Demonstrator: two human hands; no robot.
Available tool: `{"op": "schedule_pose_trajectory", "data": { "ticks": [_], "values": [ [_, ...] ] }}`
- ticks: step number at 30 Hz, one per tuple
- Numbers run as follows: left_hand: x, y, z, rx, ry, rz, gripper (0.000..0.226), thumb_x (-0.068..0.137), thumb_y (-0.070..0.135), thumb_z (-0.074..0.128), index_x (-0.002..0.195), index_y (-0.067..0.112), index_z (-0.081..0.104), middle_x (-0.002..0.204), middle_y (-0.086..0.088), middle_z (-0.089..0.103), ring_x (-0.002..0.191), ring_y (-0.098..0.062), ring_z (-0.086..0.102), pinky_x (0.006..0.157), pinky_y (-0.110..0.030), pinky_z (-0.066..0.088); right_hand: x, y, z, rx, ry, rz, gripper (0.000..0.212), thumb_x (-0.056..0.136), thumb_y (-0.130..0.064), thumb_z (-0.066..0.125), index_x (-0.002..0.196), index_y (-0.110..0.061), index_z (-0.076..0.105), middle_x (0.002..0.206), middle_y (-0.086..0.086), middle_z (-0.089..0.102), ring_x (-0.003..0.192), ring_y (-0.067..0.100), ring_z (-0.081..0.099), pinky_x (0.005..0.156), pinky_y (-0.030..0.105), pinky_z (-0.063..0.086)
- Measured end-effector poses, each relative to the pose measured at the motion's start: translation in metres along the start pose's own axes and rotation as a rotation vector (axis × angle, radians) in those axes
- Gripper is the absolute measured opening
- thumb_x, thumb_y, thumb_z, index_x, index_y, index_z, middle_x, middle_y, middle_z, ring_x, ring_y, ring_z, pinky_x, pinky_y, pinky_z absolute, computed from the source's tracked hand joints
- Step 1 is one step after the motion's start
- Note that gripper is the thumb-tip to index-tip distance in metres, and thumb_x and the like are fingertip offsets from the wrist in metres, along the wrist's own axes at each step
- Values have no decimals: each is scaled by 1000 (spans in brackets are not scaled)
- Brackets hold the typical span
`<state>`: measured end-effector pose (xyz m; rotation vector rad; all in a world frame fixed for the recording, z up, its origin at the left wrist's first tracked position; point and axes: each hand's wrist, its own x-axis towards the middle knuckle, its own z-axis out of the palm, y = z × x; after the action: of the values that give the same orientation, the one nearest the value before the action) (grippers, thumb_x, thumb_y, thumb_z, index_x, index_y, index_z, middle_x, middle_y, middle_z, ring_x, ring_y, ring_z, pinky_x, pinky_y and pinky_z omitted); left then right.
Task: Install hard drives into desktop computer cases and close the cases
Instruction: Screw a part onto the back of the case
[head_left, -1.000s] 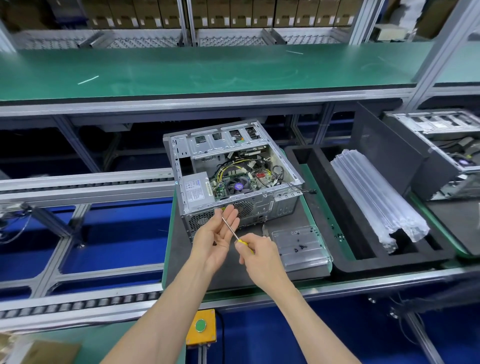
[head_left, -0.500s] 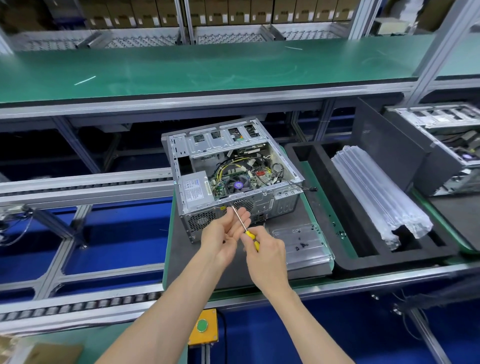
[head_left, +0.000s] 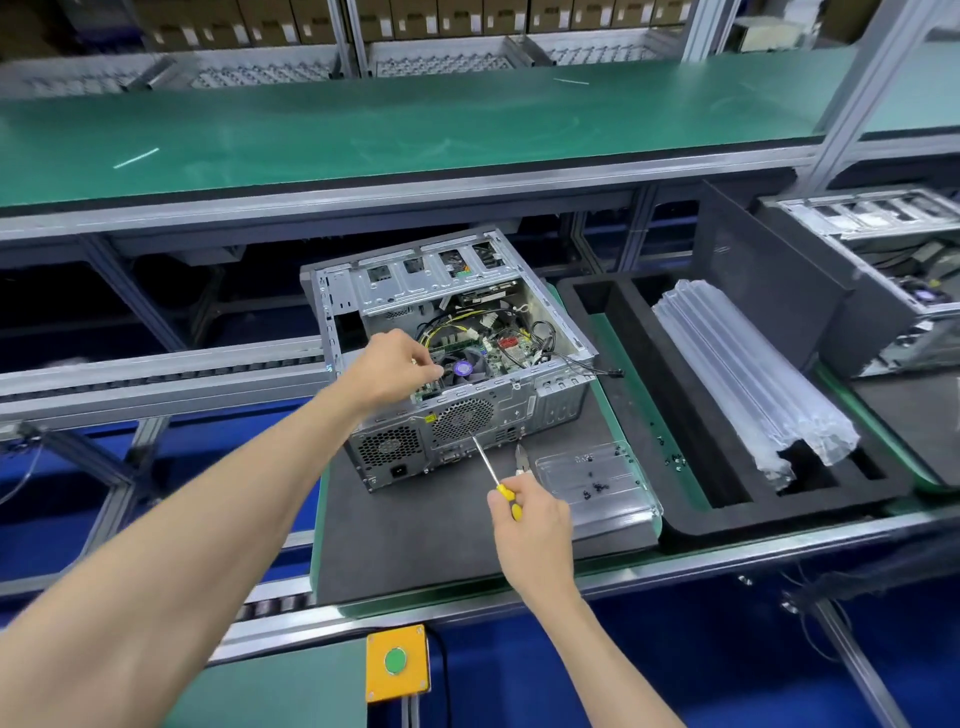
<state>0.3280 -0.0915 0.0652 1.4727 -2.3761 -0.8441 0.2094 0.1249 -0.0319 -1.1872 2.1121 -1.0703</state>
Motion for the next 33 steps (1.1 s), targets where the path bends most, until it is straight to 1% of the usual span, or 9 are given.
{"op": "schedule_pose_trajectory", "data": {
  "ticks": [3, 7, 11, 13, 15, 19, 22, 27, 33],
  "values": [
    [15, 1, 0, 164, -136, 70, 17, 90, 25, 67, 85, 16, 80, 78, 2, 76, 70, -16, 67, 67, -33, 56, -1, 1, 5, 5, -13, -2, 8, 98, -33, 55, 92, -30, 59, 67, -9, 57, 77, 18, 55, 72, 39, 47],
    [26, -6, -5, 211, -347, 125, 16, 93, 19, 67, 98, 19, 81, 109, 12, 75, 85, 2, 67, 74, -21, 52, 1, 1, 7, -4, -28, -8, 10, 98, -35, 55, 96, -29, 62, 69, -7, 58, 72, 15, 54, 69, 37, 49],
    [33, -17, -6, 165, -404, 106, 14, 94, 14, 69, 102, 15, 80, 117, 16, 71, 96, 3, 67, 84, -22, 56, 1, 3, 8, -8, -35, -3, 9, 98, -35, 54, 95, -29, 61, 66, -8, 54, 70, 14, 51, 67, 38, 47],
    [30, -19, -4, 143, -406, 87, 14, 94, 14, 69, 101, 13, 81, 109, 27, 68, 99, -11, 70, 93, -36, 57, 1, 4, 10, -21, -33, -1, 9, 99, -35, 54, 94, -31, 60, 66, -9, 55, 71, 11, 50, 66, 36, 44],
    [28, -20, -2, 97, -396, 58, 14, 94, 11, 68, 98, 11, 81, 98, 32, 68, 88, -20, 69, 87, -40, 58, 0, 3, 12, -32, -30, 1, 10, 99, -36, 53, 94, -31, 60, 67, -9, 57, 72, 8, 50, 66, 34, 42],
    [25, -19, 0, 51, -378, 33, 17, 95, 8, 67, 89, 12, 82, 92, 21, 76, 55, -10, 51, 51, -21, 47, 1, 3, 16, -35, -46, 8, 11, 100, -36, 53, 98, -29, 61, 73, -6, 61, 74, 8, 52, 67, 35, 45],
    [25, -15, 1, 63, -364, 70, 32, 94, 5, 67, 70, 22, 79, 99, 9, 78, 61, -13, 56, 55, -23, 48, 1, 3, 19, -62, -58, 13, 11, 101, -36, 52, 100, -29, 61, 78, -5, 62, 76, 5, 50, 65, 32, 41],
    [32, -16, 2, 155, -344, 106, 14, 92, 5, 67, 94, 2, 80, 116, 8, 74, 57, 2, 61, 59, -21, 53, 3, 1, 23, -76, -57, 5, 11, 101, -36, 53, 99, -28, 60, 75, -5, 61, 73, 13, 55, 62, 34, 41],
    [27, -18, -2, 78, -355, 95, 17, 92, 6, 66, 95, 15, 81, 96, 20, 74, 55, 6, 62, 53, -10, 45, 1, -12, 28, 1, -7, -74, 9, 101, -39, 52, 97, -32, 57, 62, -10, 52, 67, 4, 51, 58, 17, 33]
  ]
}}
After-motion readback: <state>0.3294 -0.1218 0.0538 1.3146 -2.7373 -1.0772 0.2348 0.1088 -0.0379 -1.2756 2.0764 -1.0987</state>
